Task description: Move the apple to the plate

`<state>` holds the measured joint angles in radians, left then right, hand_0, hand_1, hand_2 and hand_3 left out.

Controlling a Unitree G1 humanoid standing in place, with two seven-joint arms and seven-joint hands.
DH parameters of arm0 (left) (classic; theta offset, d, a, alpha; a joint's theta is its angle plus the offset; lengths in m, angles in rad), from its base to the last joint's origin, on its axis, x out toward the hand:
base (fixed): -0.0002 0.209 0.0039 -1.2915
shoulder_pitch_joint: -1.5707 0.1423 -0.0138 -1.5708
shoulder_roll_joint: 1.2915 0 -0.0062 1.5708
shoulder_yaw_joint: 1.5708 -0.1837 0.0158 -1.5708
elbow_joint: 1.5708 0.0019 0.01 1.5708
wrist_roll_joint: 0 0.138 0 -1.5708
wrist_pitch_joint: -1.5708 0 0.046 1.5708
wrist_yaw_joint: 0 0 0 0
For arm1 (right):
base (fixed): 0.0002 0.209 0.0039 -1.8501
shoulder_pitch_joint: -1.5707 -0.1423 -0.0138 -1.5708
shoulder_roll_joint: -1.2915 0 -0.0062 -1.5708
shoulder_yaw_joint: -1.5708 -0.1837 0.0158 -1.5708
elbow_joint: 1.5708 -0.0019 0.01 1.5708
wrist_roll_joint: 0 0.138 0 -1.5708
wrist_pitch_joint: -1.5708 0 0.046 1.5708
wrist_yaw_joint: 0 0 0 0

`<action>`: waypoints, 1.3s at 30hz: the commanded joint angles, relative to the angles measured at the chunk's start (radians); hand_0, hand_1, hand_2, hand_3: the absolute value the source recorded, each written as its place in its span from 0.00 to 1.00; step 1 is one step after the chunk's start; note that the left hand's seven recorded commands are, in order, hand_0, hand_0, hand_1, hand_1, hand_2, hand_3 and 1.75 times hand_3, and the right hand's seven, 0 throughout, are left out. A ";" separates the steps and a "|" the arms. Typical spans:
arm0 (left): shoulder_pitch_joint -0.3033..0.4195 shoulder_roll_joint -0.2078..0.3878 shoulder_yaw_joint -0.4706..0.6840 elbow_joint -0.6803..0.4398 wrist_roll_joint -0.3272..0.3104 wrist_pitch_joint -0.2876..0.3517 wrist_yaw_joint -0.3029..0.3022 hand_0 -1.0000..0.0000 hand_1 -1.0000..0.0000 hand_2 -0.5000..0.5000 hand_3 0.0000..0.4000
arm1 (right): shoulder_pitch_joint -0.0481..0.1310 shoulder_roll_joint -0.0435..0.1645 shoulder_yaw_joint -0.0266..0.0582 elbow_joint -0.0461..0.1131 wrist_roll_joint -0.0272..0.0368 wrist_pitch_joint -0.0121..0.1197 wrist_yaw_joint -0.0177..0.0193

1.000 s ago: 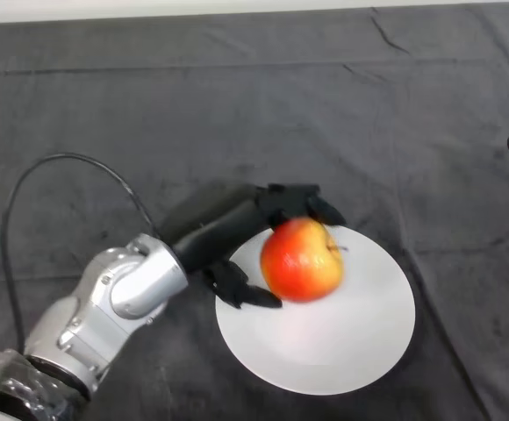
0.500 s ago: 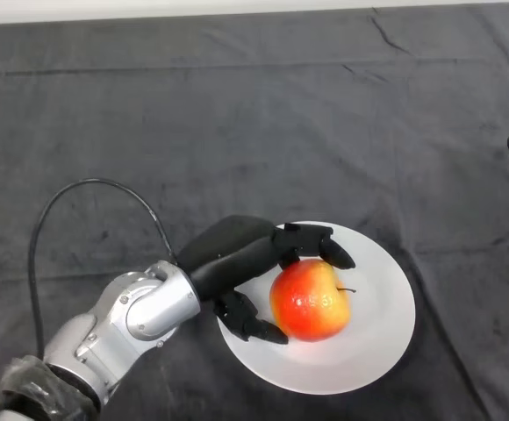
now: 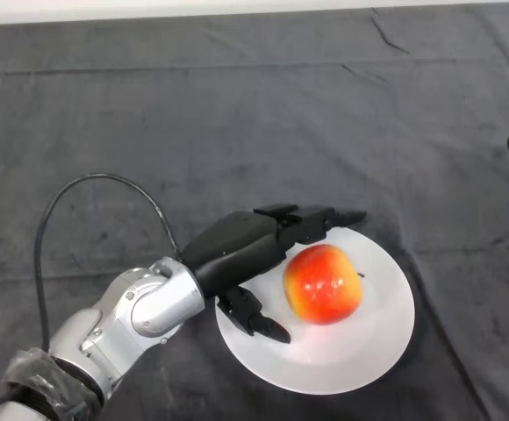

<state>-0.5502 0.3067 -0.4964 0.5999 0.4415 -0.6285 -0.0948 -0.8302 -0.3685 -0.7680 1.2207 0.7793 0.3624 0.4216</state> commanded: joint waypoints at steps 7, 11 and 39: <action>-0.014 0.062 -0.010 0.007 0.010 -0.030 0.027 1.00 1.00 0.50 0.00 | -0.009 -0.014 -0.0138 -0.019 0.0024 0.004 -0.0021; -0.009 0.086 0.019 0.012 -0.017 -0.059 0.040 1.00 1.00 0.50 0.00 | -0.009 -0.014 -0.0138 -0.019 0.0024 0.004 -0.0020; -0.044 0.157 0.313 0.154 -0.252 -0.205 0.179 1.00 1.00 0.50 0.00 | -0.010 -0.014 -0.0136 -0.017 0.0026 0.004 -0.0013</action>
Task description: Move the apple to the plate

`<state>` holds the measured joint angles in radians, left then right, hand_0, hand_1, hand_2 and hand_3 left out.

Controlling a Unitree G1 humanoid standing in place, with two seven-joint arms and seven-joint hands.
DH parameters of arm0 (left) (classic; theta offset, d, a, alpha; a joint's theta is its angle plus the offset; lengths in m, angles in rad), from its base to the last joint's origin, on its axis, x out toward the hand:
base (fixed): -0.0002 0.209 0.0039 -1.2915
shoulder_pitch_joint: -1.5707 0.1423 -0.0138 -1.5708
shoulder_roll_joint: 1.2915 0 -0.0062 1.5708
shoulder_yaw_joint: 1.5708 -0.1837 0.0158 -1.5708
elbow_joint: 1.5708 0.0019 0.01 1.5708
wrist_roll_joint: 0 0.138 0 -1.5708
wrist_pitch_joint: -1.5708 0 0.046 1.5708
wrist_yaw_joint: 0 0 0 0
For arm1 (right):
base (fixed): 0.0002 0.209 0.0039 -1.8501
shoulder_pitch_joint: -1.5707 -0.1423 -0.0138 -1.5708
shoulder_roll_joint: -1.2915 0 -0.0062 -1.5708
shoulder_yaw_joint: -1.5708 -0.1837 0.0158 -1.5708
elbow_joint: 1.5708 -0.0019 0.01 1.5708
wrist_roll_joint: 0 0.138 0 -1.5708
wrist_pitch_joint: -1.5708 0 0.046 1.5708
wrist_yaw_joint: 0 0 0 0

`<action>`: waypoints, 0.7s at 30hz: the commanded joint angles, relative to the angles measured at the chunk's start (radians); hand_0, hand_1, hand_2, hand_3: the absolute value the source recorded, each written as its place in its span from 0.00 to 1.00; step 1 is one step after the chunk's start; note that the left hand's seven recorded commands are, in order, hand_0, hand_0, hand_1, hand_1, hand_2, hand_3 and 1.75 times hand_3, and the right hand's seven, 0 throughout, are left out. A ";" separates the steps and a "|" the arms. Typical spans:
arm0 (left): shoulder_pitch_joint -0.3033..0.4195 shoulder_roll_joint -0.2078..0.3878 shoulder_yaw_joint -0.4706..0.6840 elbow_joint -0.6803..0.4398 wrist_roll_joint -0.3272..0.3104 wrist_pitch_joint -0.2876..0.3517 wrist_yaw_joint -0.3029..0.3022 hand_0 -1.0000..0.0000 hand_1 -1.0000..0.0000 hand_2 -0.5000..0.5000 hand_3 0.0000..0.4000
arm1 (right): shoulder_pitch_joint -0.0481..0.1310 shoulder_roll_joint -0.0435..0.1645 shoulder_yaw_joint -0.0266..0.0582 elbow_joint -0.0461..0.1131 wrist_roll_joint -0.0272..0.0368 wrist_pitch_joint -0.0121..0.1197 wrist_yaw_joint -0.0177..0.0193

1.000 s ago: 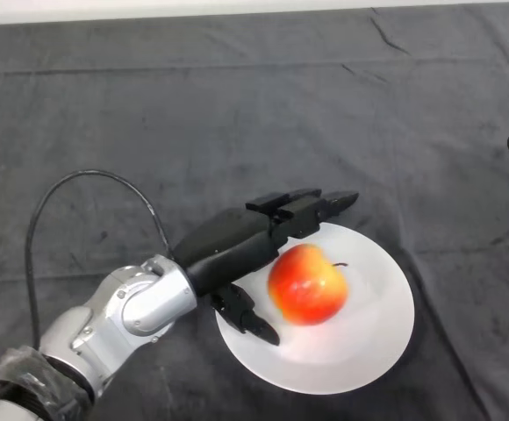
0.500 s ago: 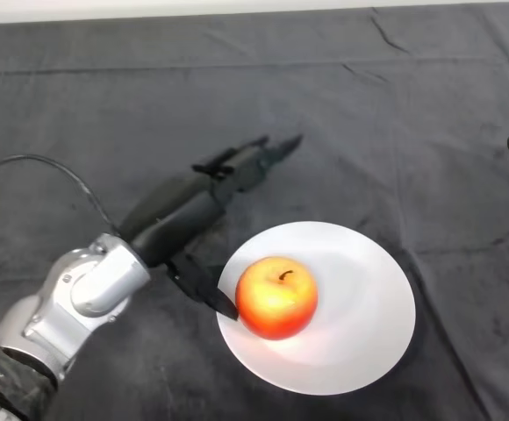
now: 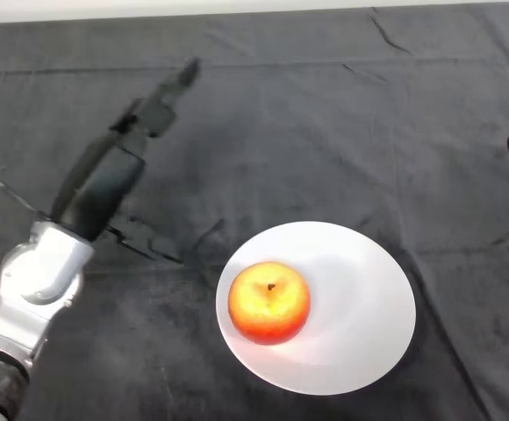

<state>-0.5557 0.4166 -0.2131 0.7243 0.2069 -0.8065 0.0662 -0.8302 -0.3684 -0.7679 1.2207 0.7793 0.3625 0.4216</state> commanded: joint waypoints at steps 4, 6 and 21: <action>-0.047 0.056 0.077 0.063 -0.046 -0.049 0.045 1.00 1.00 0.50 0.00 | -0.010 -0.015 -0.0138 -0.017 0.0026 0.004 -0.0012; -0.052 0.063 0.102 0.080 -0.064 -0.058 0.054 1.00 1.00 0.50 0.00 | -0.010 -0.015 -0.0138 -0.016 0.0026 0.004 -0.0011; -0.060 0.162 0.315 0.153 -0.233 -0.070 0.087 1.00 1.00 0.50 0.00 | -0.012 -0.016 -0.0144 -0.013 0.0029 0.004 0.0000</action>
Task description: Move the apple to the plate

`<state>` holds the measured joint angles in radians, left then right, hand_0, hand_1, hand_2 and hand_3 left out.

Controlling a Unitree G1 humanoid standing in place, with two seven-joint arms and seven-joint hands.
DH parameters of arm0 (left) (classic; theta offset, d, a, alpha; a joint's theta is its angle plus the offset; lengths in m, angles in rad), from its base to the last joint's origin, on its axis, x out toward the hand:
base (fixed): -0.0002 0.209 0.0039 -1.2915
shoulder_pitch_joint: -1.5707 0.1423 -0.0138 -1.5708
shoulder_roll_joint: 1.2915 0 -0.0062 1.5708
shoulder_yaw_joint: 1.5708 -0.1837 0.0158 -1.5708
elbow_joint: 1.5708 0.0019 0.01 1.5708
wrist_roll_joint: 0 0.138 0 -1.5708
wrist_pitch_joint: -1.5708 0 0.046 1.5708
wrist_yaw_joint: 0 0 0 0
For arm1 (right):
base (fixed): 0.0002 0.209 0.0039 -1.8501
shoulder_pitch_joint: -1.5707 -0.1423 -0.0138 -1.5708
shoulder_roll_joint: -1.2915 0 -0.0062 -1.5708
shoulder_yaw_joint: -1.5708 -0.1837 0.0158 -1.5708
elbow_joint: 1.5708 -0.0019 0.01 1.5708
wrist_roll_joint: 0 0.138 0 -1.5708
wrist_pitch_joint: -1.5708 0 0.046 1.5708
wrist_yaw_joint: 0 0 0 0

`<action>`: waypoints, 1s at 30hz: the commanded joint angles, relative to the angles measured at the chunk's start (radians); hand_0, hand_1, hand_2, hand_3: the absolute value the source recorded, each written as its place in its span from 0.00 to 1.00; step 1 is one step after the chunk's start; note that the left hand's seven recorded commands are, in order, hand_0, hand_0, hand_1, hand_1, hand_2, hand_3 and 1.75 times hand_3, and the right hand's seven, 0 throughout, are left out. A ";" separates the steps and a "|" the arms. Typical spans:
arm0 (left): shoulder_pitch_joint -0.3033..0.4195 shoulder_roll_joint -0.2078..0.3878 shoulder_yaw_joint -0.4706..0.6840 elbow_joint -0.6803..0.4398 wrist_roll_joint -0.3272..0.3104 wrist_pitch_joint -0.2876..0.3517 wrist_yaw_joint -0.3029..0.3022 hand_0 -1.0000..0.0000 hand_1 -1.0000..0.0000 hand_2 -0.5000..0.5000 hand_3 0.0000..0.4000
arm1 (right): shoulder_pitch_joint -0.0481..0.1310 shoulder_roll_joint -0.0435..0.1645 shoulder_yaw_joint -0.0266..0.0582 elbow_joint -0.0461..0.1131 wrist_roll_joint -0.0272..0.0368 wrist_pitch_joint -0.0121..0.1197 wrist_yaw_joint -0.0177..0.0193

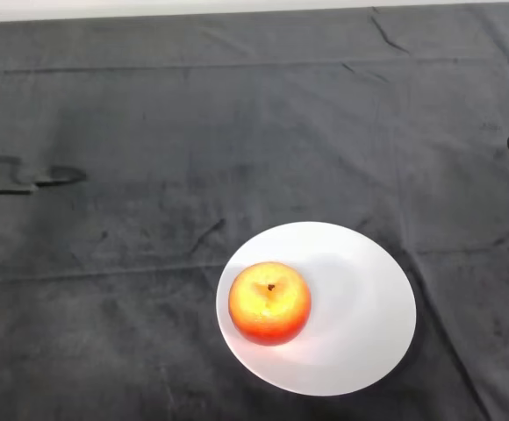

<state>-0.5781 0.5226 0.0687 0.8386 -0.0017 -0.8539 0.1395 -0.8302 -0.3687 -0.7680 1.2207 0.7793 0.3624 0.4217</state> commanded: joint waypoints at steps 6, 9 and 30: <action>-0.024 0.102 0.110 0.063 -0.076 -0.033 0.019 1.00 1.00 0.50 0.00 | -0.012 -0.016 -0.0145 -0.012 0.0029 0.003 0.0004; -0.018 0.125 0.147 0.079 -0.103 -0.038 0.019 1.00 1.00 0.50 0.00 | -0.012 -0.017 -0.0146 -0.011 0.0030 0.003 0.0007; 0.000 0.230 0.370 0.214 -0.257 -0.051 0.021 1.00 1.00 0.50 0.00 | -0.015 -0.019 -0.0158 -0.005 0.0030 0.003 0.0029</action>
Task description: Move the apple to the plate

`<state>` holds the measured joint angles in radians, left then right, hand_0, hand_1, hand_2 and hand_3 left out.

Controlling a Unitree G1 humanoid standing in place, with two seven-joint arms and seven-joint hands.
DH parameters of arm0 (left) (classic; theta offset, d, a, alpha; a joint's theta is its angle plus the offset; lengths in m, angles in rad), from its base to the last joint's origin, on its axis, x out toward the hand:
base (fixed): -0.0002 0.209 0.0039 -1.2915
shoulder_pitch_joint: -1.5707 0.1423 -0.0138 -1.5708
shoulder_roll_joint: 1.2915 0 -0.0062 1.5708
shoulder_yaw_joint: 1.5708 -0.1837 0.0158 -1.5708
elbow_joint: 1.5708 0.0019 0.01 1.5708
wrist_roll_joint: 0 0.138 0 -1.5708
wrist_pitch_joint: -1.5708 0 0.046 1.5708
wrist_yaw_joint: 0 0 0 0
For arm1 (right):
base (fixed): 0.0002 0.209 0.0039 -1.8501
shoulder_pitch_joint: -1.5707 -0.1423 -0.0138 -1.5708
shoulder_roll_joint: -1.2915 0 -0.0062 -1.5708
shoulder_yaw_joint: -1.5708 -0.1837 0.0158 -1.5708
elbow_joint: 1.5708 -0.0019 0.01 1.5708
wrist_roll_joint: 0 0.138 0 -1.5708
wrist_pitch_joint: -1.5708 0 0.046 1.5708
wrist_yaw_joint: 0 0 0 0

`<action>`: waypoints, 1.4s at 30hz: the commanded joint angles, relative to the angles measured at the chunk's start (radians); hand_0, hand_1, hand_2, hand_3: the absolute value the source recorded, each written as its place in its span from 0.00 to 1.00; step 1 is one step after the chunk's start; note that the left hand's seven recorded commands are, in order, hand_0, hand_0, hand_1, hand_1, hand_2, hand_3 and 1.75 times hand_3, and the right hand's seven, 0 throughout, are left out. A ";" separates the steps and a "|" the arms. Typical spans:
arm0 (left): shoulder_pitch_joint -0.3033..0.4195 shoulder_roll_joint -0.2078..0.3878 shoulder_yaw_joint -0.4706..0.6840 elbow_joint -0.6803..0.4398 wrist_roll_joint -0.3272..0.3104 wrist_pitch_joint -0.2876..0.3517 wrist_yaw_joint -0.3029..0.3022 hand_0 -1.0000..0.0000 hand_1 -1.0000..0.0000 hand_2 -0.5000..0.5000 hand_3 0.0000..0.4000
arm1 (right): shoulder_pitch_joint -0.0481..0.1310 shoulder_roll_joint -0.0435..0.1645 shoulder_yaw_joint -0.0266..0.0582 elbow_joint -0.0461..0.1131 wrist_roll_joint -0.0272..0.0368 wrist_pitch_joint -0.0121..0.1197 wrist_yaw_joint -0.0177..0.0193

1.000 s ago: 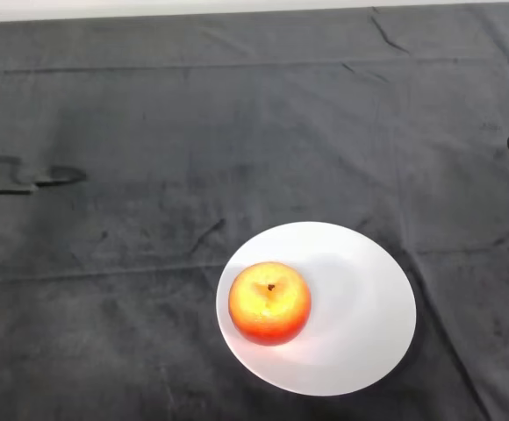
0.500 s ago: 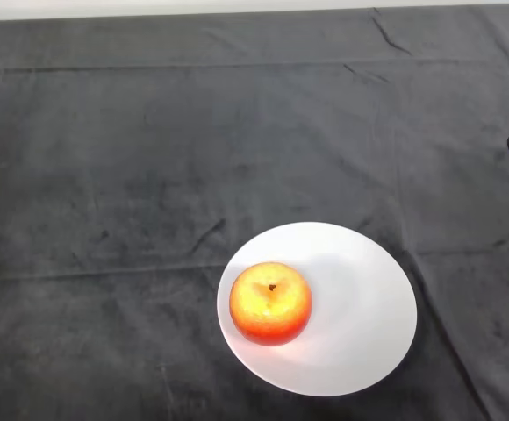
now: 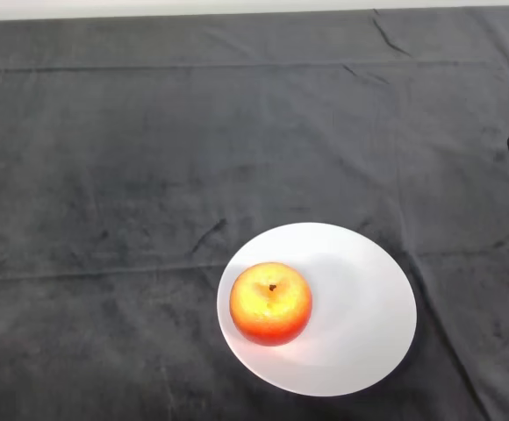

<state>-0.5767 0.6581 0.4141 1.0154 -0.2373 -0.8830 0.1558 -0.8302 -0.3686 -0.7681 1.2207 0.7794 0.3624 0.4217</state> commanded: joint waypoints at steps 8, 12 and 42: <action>-0.002 0.124 0.096 0.077 -0.076 -0.011 0.001 1.00 1.00 0.50 0.00 | -0.016 -0.020 -0.0163 -0.003 0.0029 0.003 0.0039; 0.000 0.132 0.125 0.094 -0.097 -0.015 0.000 1.00 1.00 0.50 0.00 | -0.016 -0.020 -0.0165 -0.001 0.0029 0.003 0.0044; -0.044 0.115 0.184 0.148 -0.128 -0.016 -0.025 1.00 1.00 0.50 0.00 | -0.019 -0.022 -0.0180 0.005 0.0021 0.002 0.0071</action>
<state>-0.5776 0.7310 0.5750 1.1231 -0.3525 -0.8842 0.1389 -0.8302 -0.3689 -0.7683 1.2207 0.7793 0.3624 0.4217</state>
